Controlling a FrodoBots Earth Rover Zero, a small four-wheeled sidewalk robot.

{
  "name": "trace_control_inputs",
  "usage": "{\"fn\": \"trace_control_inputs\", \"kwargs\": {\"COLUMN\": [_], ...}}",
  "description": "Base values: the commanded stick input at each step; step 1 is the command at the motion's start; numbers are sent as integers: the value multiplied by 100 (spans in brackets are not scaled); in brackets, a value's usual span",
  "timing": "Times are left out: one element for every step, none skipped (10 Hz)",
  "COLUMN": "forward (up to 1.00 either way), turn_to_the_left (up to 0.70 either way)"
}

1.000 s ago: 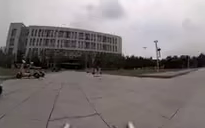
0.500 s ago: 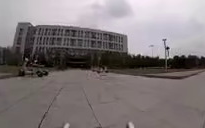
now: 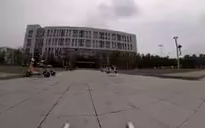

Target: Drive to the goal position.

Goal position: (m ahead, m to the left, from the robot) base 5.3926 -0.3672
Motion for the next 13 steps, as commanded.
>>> {"fn": "trace_control_inputs", "kwargs": {"forward": [85,85,85,85,85,85,85,85,85,85,85,85,85], "turn_to_the_left": [11,19,27,32,32,32,26,10,2,0,0,0,0]}}
